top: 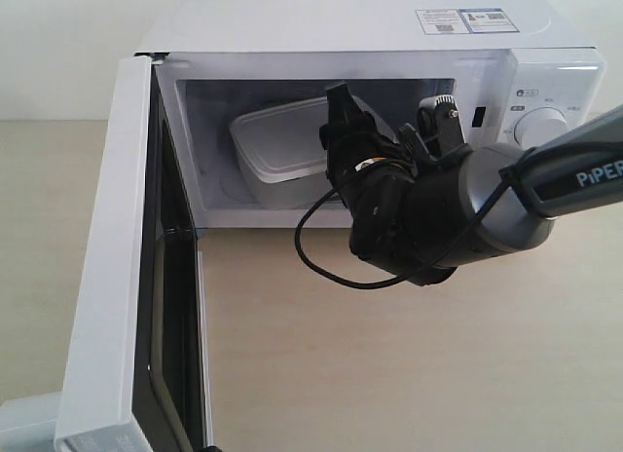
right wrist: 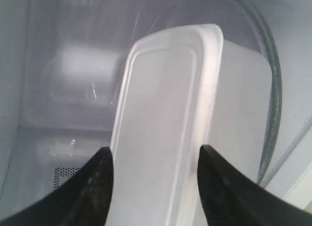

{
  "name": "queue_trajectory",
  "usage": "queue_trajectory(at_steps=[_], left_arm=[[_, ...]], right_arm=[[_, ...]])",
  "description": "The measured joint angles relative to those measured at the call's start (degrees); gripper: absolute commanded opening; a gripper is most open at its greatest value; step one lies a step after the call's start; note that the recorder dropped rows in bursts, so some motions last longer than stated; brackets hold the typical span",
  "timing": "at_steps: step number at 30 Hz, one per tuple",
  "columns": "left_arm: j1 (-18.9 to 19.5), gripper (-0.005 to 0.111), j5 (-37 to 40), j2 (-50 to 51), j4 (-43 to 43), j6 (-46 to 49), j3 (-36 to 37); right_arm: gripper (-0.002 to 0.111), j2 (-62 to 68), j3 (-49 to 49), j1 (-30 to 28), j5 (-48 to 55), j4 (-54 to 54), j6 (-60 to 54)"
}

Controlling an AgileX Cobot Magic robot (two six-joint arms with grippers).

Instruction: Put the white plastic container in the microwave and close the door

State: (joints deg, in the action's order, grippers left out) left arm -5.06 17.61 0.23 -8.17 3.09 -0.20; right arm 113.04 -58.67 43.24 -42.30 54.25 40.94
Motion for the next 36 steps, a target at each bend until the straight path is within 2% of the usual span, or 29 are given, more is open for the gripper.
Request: queue_trajectory(at_steps=[16,22,26,28,29,30,36], left_arm=[[0.0,0.004,0.0,0.0,0.0,0.0,0.0],[0.0,0.004,0.0,0.0,0.0,0.0,0.0],[0.0,0.004,0.0,0.0,0.0,0.0,0.0],[0.0,0.004,0.0,0.0,0.0,0.0,0.0],[0.0,0.004,0.0,0.0,0.0,0.0,0.0],[0.0,0.004,0.0,0.0,0.0,0.0,0.0],[0.0,0.004,0.0,0.0,0.0,0.0,0.0]], right_arm=[[0.051,-0.17,0.16,0.0,3.66,-0.38,-0.48],[0.051,-8.3,9.99,0.0,4.92,-1.38,-0.48],[0.051,-15.13,14.71,0.0,11.66,-10.19,-8.5],[0.037,-15.94,14.72,0.0,13.63,-11.86,-12.35],[0.014,-16.03,14.72,0.0,14.2,-12.3,-12.91],[0.001,-16.03,14.72,0.0,15.56,-13.8,-13.64],[0.0,-16.03,14.72,0.0,17.99,-23.77,-14.38]])
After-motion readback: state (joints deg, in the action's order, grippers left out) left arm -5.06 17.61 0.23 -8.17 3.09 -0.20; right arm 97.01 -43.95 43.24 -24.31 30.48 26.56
